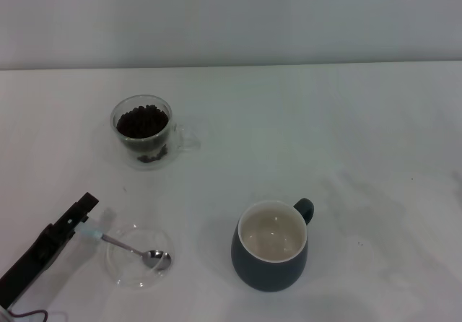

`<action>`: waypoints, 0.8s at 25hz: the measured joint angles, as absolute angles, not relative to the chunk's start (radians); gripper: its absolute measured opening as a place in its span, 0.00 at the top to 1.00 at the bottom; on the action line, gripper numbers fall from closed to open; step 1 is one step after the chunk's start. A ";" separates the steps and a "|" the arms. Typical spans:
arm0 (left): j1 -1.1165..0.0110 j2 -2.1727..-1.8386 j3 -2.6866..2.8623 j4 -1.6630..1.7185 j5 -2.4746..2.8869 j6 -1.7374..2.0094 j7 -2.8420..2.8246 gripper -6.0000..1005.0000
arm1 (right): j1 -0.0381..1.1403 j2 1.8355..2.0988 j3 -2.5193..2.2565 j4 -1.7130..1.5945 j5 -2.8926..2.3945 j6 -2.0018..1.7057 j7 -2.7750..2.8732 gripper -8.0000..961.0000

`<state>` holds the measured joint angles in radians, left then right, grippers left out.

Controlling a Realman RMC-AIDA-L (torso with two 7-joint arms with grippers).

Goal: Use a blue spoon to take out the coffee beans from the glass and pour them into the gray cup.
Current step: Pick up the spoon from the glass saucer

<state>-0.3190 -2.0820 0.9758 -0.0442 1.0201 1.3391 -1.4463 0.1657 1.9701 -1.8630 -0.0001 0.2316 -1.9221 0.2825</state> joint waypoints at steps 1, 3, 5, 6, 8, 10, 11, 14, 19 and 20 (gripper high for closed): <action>-0.321 -2.082 0.978 -0.044 1.020 1.341 -1.446 0.35 | 0.166 1.970 -1.863 0.000 0.232 -1.922 0.282 0.61; -0.324 -2.082 0.980 -0.044 1.020 1.341 -1.446 0.35 | 0.166 1.971 -1.862 0.000 0.232 -1.922 0.282 0.61; -0.325 -2.082 0.981 -0.044 1.020 1.341 -1.448 0.35 | 0.167 1.972 -1.862 0.000 0.232 -1.922 0.282 0.61; -0.326 -2.082 0.981 -0.044 1.020 1.341 -1.448 0.35 | 0.167 1.973 -1.861 0.000 0.232 -1.921 0.282 0.61; -0.327 -2.081 0.981 -0.044 1.020 1.341 -1.451 0.35 | 0.167 1.974 -1.860 0.000 0.232 -1.921 0.282 0.61; -0.328 -2.081 0.982 -0.044 1.020 1.341 -1.453 0.35 | 0.167 1.975 -1.859 -0.002 0.233 -1.921 0.282 0.61; -0.329 -2.080 0.983 -0.044 1.020 1.341 -1.454 0.35 | 0.167 1.975 -1.859 -0.004 0.232 -1.921 0.282 0.61; -0.332 -2.080 0.985 -0.048 1.020 1.338 -1.456 0.35 | 0.167 1.977 -1.859 -0.007 0.232 -1.921 0.282 0.61; -0.336 -2.080 0.985 -0.052 1.030 1.336 -1.470 0.38 | 0.171 1.978 -1.859 -0.012 0.232 -1.928 0.282 0.61; -0.336 -2.080 0.985 -0.052 1.031 1.335 -1.477 0.39 | 0.173 1.978 -1.859 -0.013 0.232 -1.929 0.282 0.61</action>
<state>-0.3359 -2.0797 0.9853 -0.0519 1.0314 1.3349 -1.4765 0.1727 1.9784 -1.8592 -0.0128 0.2315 -1.9294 0.2822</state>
